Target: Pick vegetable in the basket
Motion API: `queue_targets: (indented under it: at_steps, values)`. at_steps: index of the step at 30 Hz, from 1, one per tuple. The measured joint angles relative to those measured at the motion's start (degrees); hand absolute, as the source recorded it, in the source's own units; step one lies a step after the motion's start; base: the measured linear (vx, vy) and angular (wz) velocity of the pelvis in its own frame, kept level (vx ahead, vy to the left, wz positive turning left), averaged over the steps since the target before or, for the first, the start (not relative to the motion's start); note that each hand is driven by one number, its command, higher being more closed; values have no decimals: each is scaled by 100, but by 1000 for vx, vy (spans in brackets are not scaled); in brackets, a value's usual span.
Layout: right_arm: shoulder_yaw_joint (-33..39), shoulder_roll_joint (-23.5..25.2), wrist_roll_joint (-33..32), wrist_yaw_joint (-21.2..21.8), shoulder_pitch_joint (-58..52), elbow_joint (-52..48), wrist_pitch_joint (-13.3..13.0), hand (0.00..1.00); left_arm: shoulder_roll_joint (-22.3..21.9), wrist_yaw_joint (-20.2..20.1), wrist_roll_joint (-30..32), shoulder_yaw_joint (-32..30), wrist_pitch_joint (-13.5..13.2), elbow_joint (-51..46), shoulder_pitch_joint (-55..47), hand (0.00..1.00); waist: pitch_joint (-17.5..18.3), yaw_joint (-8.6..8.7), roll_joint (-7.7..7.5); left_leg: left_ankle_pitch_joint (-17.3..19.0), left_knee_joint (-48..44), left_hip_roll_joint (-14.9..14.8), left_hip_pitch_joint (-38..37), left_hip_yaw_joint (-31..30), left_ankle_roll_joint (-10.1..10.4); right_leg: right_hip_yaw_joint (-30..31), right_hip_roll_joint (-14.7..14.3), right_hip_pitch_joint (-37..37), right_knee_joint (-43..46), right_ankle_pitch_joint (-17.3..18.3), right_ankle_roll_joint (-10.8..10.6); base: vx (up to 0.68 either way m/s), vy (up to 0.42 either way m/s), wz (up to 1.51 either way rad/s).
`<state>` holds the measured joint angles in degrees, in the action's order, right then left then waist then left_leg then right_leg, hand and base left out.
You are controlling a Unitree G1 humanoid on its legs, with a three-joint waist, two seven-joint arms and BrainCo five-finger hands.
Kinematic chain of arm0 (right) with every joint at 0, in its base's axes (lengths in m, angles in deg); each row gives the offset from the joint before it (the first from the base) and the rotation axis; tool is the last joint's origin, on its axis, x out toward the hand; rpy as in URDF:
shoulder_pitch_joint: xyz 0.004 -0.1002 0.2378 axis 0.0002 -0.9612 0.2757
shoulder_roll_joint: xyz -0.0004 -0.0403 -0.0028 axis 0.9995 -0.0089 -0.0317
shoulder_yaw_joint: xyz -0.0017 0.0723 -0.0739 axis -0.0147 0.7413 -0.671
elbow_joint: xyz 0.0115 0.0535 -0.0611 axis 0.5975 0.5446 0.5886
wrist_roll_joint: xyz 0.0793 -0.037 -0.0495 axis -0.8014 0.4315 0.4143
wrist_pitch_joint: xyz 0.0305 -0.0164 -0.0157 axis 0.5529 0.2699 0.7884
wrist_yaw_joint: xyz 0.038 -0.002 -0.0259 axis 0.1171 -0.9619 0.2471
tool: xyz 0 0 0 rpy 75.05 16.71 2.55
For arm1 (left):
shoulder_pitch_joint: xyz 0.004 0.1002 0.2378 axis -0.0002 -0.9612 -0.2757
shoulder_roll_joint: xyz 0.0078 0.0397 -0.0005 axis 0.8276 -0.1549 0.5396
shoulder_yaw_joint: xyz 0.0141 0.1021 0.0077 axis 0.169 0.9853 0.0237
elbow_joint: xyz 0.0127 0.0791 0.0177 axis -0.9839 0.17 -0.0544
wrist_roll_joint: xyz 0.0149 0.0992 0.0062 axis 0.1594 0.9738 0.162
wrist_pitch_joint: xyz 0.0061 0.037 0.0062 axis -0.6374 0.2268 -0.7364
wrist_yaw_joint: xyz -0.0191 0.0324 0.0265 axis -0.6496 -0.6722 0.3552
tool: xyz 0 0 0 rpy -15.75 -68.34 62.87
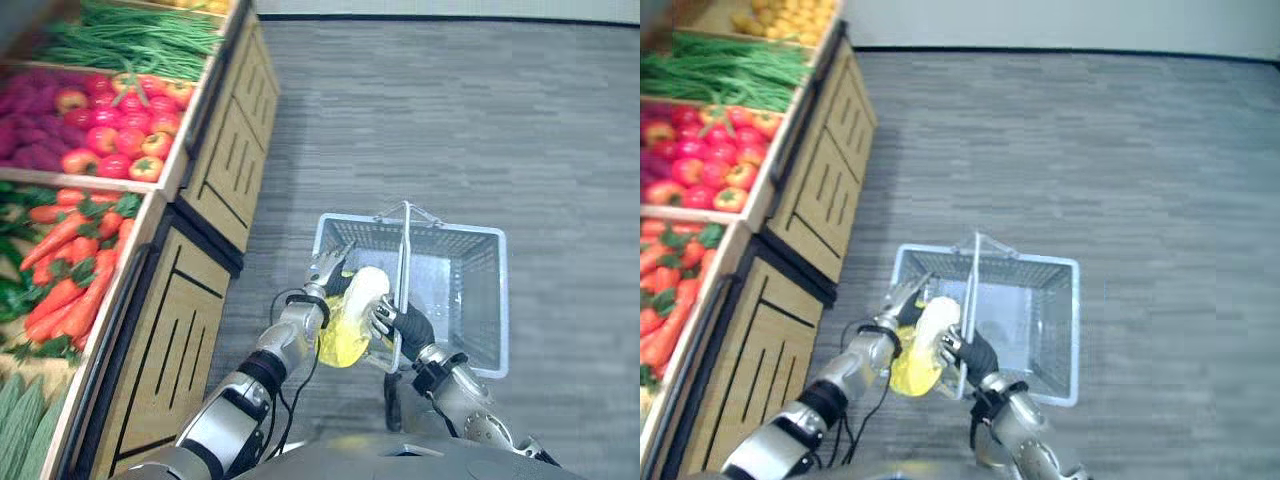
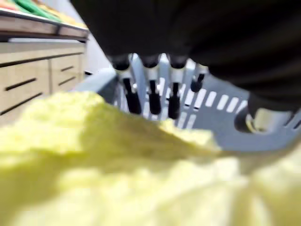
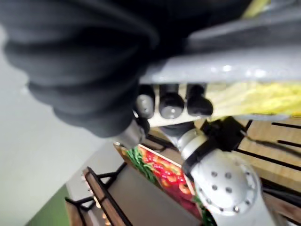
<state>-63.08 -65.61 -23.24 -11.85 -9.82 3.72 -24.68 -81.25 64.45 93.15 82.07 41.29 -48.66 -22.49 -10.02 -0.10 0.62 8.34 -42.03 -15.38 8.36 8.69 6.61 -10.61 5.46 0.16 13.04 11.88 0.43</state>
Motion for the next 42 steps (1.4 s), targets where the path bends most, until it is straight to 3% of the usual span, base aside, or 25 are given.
queue_targets:
  at_steps: [2, 3, 4, 5, 6, 7, 8, 9, 11, 12, 14, 16, 18, 20, 22, 24, 25, 26, 28, 30, 33, 35, 38, 40, 42]
  values:
    - [283, 41, 434, -34, -32, 156, 35, 100, -51, -1, -182, -204, -15, -566, -353, 0, 36, -69, 53, 240, 378, 149, 373, 735, -82, -303, 138, -246, -179, -29, -104, 272, 41, 68]
    - [546, 84, 672, -50, -68, 274, 36, 100, -145, -3, -249, -374, -28, -901, -561, 0, 98, -99, 156, 174, 939, 283, 522, 1302, -135, -506, 202, -353, -233, 14, -222, 310, 127, 96]
    - [874, 157, 959, -98, -139, 423, 37, 100, -265, -2, -252, -521, -28, -1185, -757, 0, 189, -102, 294, -289, 1652, 396, 548, 2147, -475, -793, 243, -505, -246, 126, -420, 381, 164, 115]
    - [1044, 212, 1094, -142, -172, 564, 37, 100, -274, -1, -257, -584, -33, -1286, -849, 0, 254, -72, 286, -239, 1864, 456, 415, 2582, -747, -933, 305, -606, -245, 196, -522, 338, 177, 161]
    - [1394, 384, 1317, -272, -165, 842, 36, 100, -273, 4, -371, -671, -32, -1469, -938, 0, 340, -51, 229, -227, 2299, 731, 236, 3052, -1048, -1215, 456, -741, -247, 233, -583, 259, 157, 143]
    - [1560, 445, 1416, -348, -155, 933, 35, 100, -268, 2, -427, -725, -37, -1602, -990, 0, 355, -81, 184, -228, 2413, 817, 217, 3280, -1185, -1307, 501, -784, -265, 251, -614, 304, 190, 163]
    - [1854, 562, 1609, -491, -114, 1080, 41, 100, -268, 1, -509, -868, -50, -1896, -1144, 0, 345, -105, 153, -108, 2501, 934, 196, 3497, -1460, -1543, 515, -945, -330, 259, -631, 296, 148, 149]
    - [2127, 685, 1813, -684, -28, 1359, 70, 100, -256, -1, -710, -1006, -71, -2062, -1325, 0, 352, -133, 101, -40, 2644, 1117, 75, 3387, -1561, -1728, 530, -1150, -277, 245, -656, 302, 105, 139]
    - [2483, 889, 2031, -865, 73, 1742, 104, 100, -238, 2, -916, -1156, -92, -2254, -1644, 0, 365, -257, 45, -23, 2943, 1353, -283, 3111, -1537, -1805, 665, -1298, 301, 144, -819, 318, 41, 110]
    - [2655, 1017, 2207, -977, 95, 1962, 105, 100, -197, 4, -1026, -1218, -115, -2441, -1824, 0, 368, -266, 46, -2, 3059, 1398, -502, 2866, -1500, -1842, 773, -1236, 1090, -27, -949, 332, 29, 112]
    - [2799, 1173, 2427, -1110, 95, 2221, 107, 100, -129, 7, -1162, -1271, -145, -2685, -1989, 0, 396, -262, 0, -2, 3254, 1429, -737, 2513, -1479, -1738, 943, -883, 2302, -527, -945, 347, -37, 113]
    - [3005, 1320, 2598, -1201, 121, 2424, 106, 100, -131, 63, -1342, -1347, -176, -3012, -2185, 0, 427, -238, -68, 9, 3431, 1418, -926, 2044, -1355, -1268, 1091, -167, 3798, -355, -931, 312, -110, 110]
    - [3174, 1326, 2649, -1295, 128, 2672, 100, 100, -167, 144, -1375, -1332, -217, -3109, -2280, 0, 427, -211, -66, 8, 3491, 1359, -1132, 1705, -1233, -884, 1050, 284, 4392, -105, -860, 290, -180, 97]
    - [3482, 1331, 2709, -1490, 59, 3060, 97, 100, -220, 262, -1394, -1325, -298, -3364, -2434, 0, 503, -58, -61, -76, 3508, 1242, -1201, 996, -1042, -648, 1056, 791, 4043, 210, -757, 269, -302, 157]
    - [3670, 1334, 2756, -1633, -11, 3175, 54, 100, -237, 337, -1603, -1350, -403, -3377, -2417, 0, 513, -6, -51, -151, 3503, 1113, -1117, 521, -854, -340, 1019, 1043, 3074, 261, -672, 157, -335, 129]
    - [3902, 1336, 2758, -1758, 27, 3364, -8, 100, -213, 417, -1673, -1397, -443, -3371, -2403, 0, 513, 14, -75, -153, 3526, 1015, -973, 62, -549, 541, 825, 1149, 1782, 214, -719, 57, -394, 111]
    - [4066, 1373, 2759, -1820, 4, 3617, -39, 100, -149, 426, -1752, -1442, -476, -3371, -2400, 0, 586, 17, -288, -141, 3619, 1056, -875, -304, -328, 1520, 677, 1050, 893, 173, -754, 18, -531, 150]
    - [4266, 1495, 2758, -1877, 5, 3859, -44, 100, 20, 433, -1762, -1486, -504, -3352, -2365, 0, 610, 55, -505, -246, 3813, 1173, -884, -530, -108, 2075, 654, 909, 459, 16, -977, 78, -605, 165]
    - [4595, 1405, 2746, -2032, -120, 4138, -107, 100, -69, 416, -1761, -1395, -499, -3212, -2387, 0, 665, 38, -117, -382, 3793, 963, -792, -856, 11, 1924, 174, 721, 458, 249, -874, 180, -432, 142]
    - [4605, 1385, 2743, -2057, -218, 4197, -100, 100, -15, 422, -1757, -1500, -513, -3150, -2173, 0, 653, 35, -16, -656, 4115, 786, -880, -1051, 133, 1451, 5, 701, 772, 271, -589, 146, -273, 119]
    - [4545, 1462, 2751, -2007, -205, 4282, -104, 100, 48, 417, -1744, -1785, -500, -3086, -1987, 0, 712, 37, 39, -879, 4359, 473, -933, -1101, 106, 1115, -286, 445, 663, 251, -538, 94, -239, 81]
    - [4529, 1436, 2814, -1936, -133, 4274, -111, 100, 214, 413, -1730, -1986, -491, -3061, -1820, 0, 752, -12, 86, -935, 4384, 414, -836, -1085, 50, 1022, -340, 430, 514, 210, -463, 29, -88, 33]
    - [4549, 1426, 2866, -1840, -169, 4265, -155, 100, 781, 380, -1661, -2016, -442, -2858, -1426, 0, 763, 88, 89, -1028, 4313, 485, -623, -730, 0, 879, -220, 425, 342, 198, -410, -12, 45, 31]
    - [4580, 1422, 2867, -1796, -231, 4235, -159, 100, 961, 361, -1335, -2028, -392, -2854, -1184, 0, 743, 187, 55, -960, 4142, 577, -565, -25, -242, 821, -34, 370, 276, 205, -403, -10, 97, 25]
    - [4580, 1432, 2867, -1781, -400, 4050, -160, 100, 1376, 267, -1017, -1879, -394, -2562, -747, 0, 740, 300, 96, -1091, 4220, 680, -763, 393, -161, 839, 105, 136, 154, 160, -475, 21, 104, 7]
